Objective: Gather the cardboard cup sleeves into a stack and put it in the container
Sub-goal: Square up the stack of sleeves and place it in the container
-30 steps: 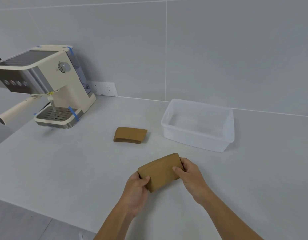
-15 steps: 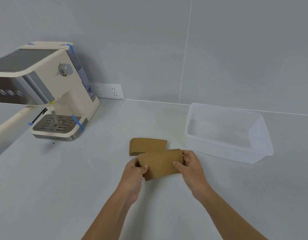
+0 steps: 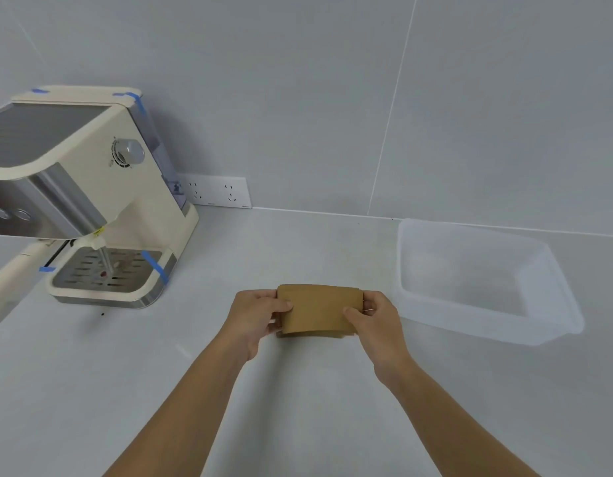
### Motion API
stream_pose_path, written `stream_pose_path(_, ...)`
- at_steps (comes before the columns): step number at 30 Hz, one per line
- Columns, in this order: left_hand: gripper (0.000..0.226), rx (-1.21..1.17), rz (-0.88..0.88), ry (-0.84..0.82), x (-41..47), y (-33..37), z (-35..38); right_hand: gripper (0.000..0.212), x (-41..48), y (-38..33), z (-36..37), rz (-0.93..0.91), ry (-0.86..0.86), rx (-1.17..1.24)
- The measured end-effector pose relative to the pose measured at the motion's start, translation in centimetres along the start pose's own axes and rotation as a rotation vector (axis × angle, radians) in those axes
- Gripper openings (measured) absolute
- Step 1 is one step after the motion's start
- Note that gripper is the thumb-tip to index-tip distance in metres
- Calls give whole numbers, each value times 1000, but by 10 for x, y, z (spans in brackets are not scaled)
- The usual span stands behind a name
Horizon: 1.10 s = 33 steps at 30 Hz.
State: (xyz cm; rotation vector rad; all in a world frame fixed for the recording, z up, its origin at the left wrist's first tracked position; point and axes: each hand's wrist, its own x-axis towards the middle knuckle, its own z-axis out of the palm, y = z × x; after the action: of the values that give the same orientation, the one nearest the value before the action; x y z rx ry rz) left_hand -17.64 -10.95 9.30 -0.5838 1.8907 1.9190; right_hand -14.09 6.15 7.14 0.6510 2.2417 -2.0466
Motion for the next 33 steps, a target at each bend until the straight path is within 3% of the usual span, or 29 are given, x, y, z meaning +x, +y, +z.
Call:
stream_pose_path(8, 4, 175, -57, 65, 23, 0, -2, 18, 17, 8, 19, 62, 30, -100)
stream_pose_path(11, 7, 266, -38, 73, 29, -7, 0, 26, 21, 14, 23, 75, 35, -145)
stream_pose_path(20, 15, 363, -27, 32, 41, -21, -2, 22, 22, 21, 25, 69, 52, -256)
stream_pose_path(23, 18, 350, -56, 22, 42, -20, -3, 32, 23, 21, 24, 93, 100, -327)
stream_pose_path(27, 33, 354, -105, 20, 46, -13, -2, 48, 25, 12, 25, 255, -29, -217)
stream_pose_path(33, 38, 317, -182, -47, 53, -6, -7, 29, 32, 8, 29, 316, -59, -184)
